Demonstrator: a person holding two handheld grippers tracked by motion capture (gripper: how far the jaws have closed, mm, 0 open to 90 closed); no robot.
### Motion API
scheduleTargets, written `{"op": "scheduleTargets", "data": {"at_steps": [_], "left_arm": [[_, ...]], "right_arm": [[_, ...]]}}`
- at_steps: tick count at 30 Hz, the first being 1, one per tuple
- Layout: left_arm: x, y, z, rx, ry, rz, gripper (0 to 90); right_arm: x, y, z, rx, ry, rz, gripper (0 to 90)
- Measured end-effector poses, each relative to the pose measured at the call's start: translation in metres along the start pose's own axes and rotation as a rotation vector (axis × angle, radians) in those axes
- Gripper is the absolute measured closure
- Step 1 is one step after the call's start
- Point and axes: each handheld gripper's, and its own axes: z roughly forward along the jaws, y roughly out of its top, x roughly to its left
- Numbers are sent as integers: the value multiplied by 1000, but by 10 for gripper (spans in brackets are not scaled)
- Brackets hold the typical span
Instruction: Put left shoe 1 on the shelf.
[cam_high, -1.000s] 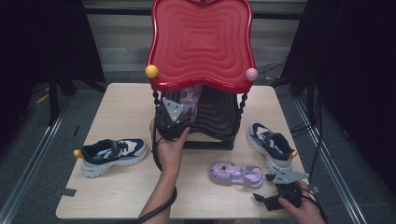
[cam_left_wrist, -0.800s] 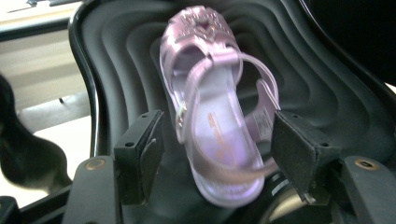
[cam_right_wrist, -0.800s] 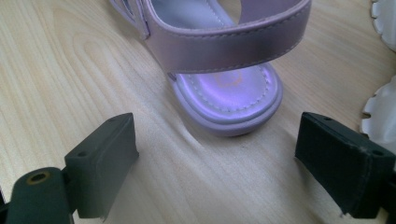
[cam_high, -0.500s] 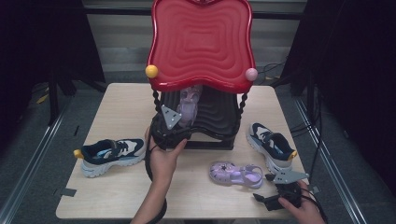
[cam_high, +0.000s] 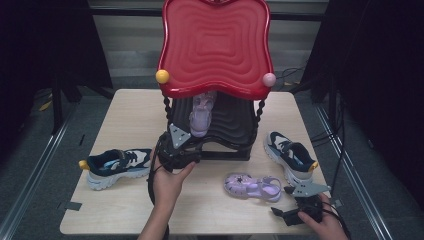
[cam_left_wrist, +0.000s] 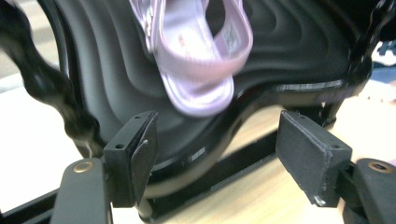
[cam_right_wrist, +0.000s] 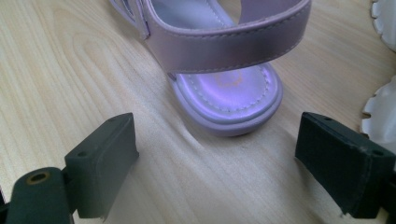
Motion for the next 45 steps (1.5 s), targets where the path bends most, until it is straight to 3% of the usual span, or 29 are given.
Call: {"op": "scheduleTargets", "data": {"at_steps": [12,45], "left_arm": [[1,-31,6,57,-28,-8,290],[2,-90,9,175,-93,16,282]], "right_arm": [[0,0,0,0,0,0,118],[0,0,0,0,-1,0,118]]}}
